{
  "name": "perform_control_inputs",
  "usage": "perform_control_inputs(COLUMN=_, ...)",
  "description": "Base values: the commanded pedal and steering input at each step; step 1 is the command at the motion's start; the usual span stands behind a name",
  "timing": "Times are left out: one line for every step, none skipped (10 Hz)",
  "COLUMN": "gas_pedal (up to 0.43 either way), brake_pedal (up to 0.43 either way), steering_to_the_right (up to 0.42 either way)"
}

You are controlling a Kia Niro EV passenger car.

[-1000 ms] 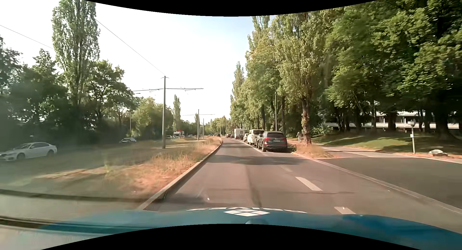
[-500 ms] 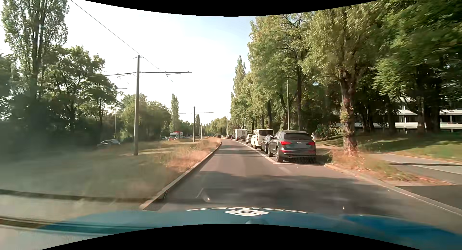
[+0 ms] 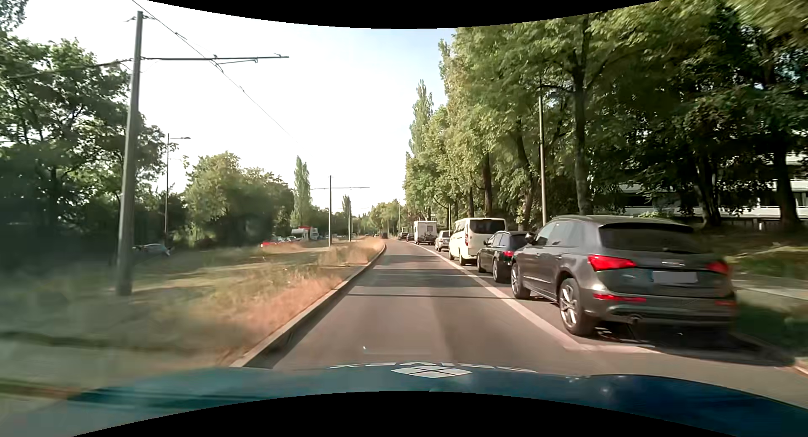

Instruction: Follow the waypoints while adhering to traffic rules and regulations

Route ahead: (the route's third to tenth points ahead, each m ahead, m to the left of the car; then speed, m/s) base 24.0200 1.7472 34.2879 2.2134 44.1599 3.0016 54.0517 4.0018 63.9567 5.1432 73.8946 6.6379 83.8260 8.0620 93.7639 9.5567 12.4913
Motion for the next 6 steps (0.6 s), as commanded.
perform_control_inputs(gas_pedal=0.177, brake_pedal=0.000, steering_to_the_right=-0.011)
perform_control_inputs(gas_pedal=0.177, brake_pedal=0.000, steering_to_the_right=-0.011)
perform_control_inputs(gas_pedal=0.177, brake_pedal=0.000, steering_to_the_right=-0.011)
perform_control_inputs(gas_pedal=0.177, brake_pedal=0.000, steering_to_the_right=-0.011)
perform_control_inputs(gas_pedal=0.177, brake_pedal=0.000, steering_to_the_right=-0.011)
perform_control_inputs(gas_pedal=0.177, brake_pedal=0.000, steering_to_the_right=-0.011)
